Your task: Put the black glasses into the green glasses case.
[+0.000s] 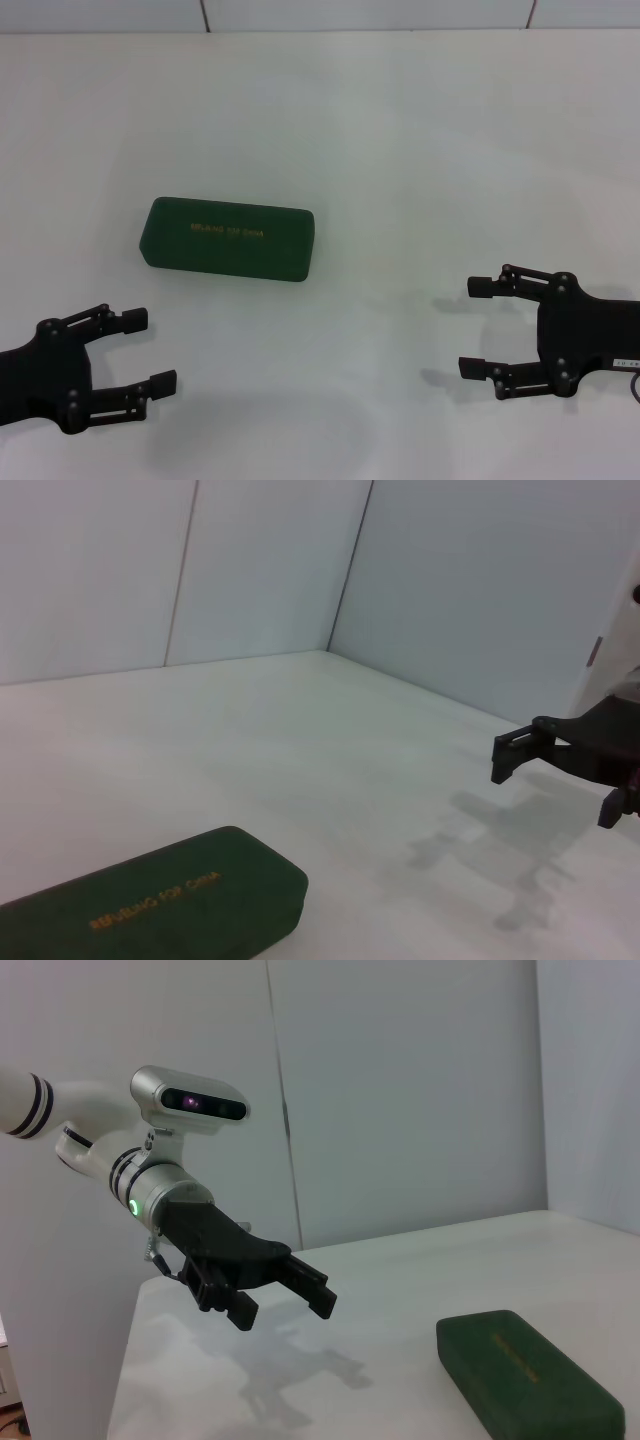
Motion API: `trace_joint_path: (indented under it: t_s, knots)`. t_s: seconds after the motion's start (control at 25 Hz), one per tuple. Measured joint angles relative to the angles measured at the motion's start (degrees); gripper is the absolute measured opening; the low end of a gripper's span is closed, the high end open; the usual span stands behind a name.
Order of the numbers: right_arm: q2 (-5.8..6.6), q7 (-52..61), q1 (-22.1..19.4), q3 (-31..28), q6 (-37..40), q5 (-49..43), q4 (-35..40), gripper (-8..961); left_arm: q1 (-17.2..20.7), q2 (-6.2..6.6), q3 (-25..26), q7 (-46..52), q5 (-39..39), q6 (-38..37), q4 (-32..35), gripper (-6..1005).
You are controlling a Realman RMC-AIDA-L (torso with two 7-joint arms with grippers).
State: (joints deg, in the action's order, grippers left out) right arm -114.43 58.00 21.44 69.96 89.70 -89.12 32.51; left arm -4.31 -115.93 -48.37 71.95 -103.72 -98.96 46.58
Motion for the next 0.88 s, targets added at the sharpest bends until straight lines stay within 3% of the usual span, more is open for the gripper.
trace_joint_path:
  t_s: [0.88]
  knots:
    - [-0.09,0.0,-0.05,0.0,0.15,0.0,-0.05,886,-0.08,0.0,-0.1,-0.05,-0.09,0.17,-0.09,887]
